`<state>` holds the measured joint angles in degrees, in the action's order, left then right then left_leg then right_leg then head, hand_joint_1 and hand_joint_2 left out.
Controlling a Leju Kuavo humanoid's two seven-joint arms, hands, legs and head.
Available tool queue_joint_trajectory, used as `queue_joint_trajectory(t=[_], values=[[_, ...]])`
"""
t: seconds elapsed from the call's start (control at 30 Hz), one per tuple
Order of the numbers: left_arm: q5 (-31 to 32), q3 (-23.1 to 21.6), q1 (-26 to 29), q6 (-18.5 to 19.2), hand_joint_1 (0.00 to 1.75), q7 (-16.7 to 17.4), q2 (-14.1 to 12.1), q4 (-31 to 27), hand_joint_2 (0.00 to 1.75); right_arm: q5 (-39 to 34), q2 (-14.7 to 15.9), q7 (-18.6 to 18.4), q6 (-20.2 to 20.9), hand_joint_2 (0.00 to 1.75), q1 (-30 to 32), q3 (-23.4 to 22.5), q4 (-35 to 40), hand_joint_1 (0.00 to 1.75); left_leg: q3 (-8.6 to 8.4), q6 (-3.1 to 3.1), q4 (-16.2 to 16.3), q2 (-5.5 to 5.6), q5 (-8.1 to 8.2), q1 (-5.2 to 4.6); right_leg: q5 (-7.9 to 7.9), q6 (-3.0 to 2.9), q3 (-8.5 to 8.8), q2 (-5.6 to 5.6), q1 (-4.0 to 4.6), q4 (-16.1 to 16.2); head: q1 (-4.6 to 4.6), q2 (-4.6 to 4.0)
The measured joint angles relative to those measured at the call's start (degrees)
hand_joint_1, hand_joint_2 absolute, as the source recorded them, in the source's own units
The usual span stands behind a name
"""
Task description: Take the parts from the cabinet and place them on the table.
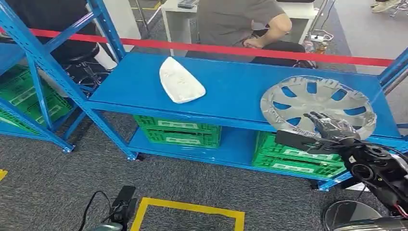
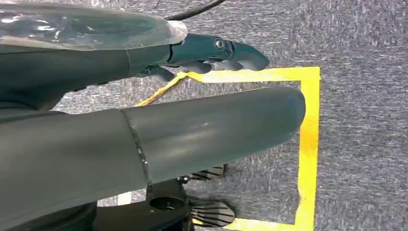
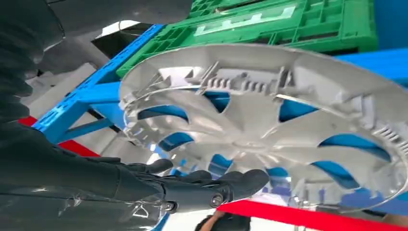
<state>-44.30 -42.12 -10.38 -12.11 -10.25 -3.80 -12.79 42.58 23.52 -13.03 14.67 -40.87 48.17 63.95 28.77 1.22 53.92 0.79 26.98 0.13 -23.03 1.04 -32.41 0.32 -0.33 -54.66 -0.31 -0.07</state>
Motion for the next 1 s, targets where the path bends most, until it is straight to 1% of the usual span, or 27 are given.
queue_joint_trajectory(t=[0.37,0.73,1.0], values=[[0.1,0.0,0.0,0.0,0.00,0.0,0.0,0.0,0.00,-1.1,-1.4,0.2,-0.2,1.75,-1.6,4.4,-3.5,0.00,-0.02,0.00,0.0,-0.02,0.00,-0.01,0.01,0.01,0.00,-0.01,0.00,0.0,0.00,0.00],[0.0,0.0,0.0,-0.1,0.00,0.0,-0.1,0.0,0.00,-2.7,-1.8,-0.2,0.4,1.75,-2.2,7.0,-6.1,0.00,-0.03,0.00,0.0,-0.03,0.00,-0.01,0.01,0.01,0.00,0.00,0.00,0.0,0.00,0.00],[-0.1,0.0,0.0,-0.1,0.00,0.0,-0.2,0.0,0.00,-4.0,-1.7,-2.6,2.8,1.75,-2.1,9.0,-7.4,0.00,-0.08,0.00,0.0,-0.08,0.00,-0.01,0.01,0.01,-0.01,0.04,0.00,0.0,0.00,0.00]])
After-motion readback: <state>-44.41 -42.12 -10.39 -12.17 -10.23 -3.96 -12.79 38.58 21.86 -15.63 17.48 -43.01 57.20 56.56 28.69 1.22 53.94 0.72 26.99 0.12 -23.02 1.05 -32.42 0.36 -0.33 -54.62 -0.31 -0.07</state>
